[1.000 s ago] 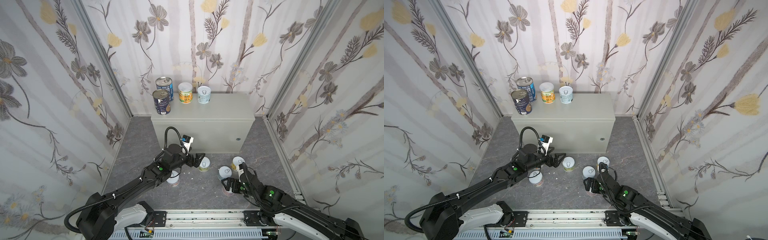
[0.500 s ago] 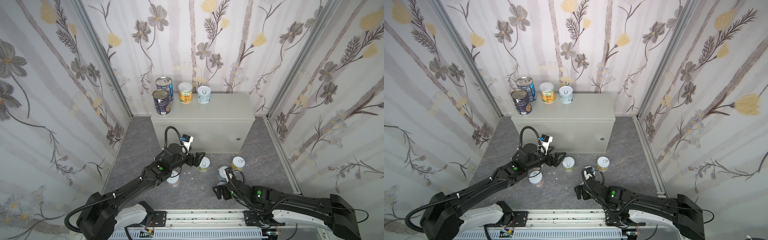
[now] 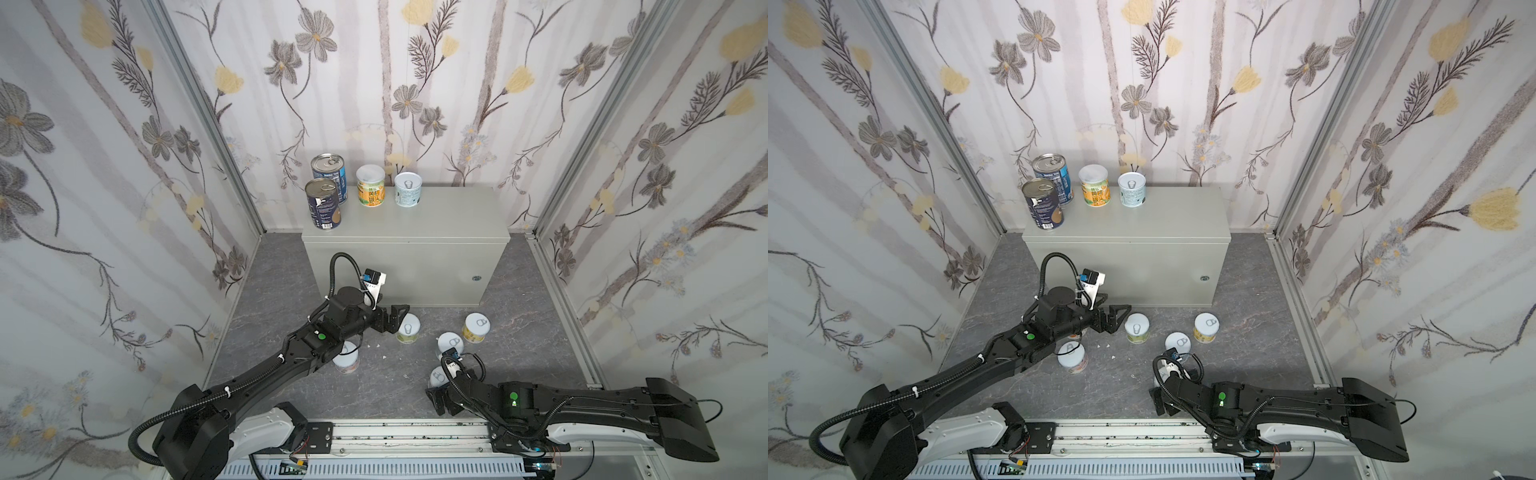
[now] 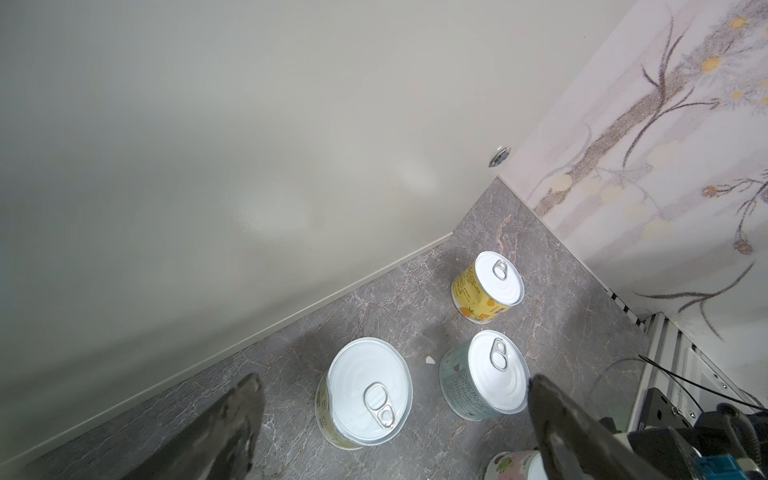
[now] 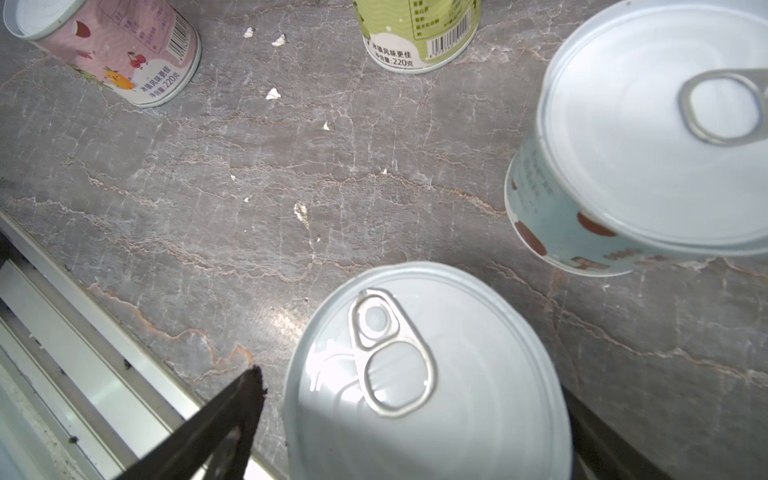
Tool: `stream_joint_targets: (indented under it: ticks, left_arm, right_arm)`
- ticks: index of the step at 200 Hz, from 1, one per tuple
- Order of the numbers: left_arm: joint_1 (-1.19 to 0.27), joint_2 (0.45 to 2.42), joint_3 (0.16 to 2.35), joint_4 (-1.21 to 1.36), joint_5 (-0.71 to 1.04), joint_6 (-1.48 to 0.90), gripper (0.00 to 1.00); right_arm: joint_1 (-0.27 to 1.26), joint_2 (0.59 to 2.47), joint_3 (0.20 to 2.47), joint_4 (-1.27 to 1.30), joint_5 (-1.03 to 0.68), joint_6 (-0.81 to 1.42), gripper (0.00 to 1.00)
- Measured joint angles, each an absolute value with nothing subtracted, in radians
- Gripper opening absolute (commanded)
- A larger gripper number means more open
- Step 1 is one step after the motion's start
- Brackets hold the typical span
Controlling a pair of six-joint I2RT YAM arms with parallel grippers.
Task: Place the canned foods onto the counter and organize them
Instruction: 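Lower the right gripper onto the pink white-lidded can nearest the robot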
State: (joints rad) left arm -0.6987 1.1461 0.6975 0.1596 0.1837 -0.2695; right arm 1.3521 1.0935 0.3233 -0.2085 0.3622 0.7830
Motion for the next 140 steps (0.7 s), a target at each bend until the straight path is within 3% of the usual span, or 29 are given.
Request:
stream_joint_targets:
  ticks: [45,101,140]
  left_arm:
    - [-0.699,1.148,0.698,0.159,0.18,-0.27,1.0]
    - [-0.699,1.151,0.698,0.159,0.179,-0.271,1.0]
    - [-0.699,1.157,0.699,0.158,0.177,-0.273,1.0]
  right_arm:
    - [1.355,1.092,0.3,-0.188,0.368,0.775,0.96]
    - [1.355,1.153,0.337,-0.199,0.477,0.844,0.77]
    - [1.343,1.213,0.357,-0.197,0.548,0.91,0.8]
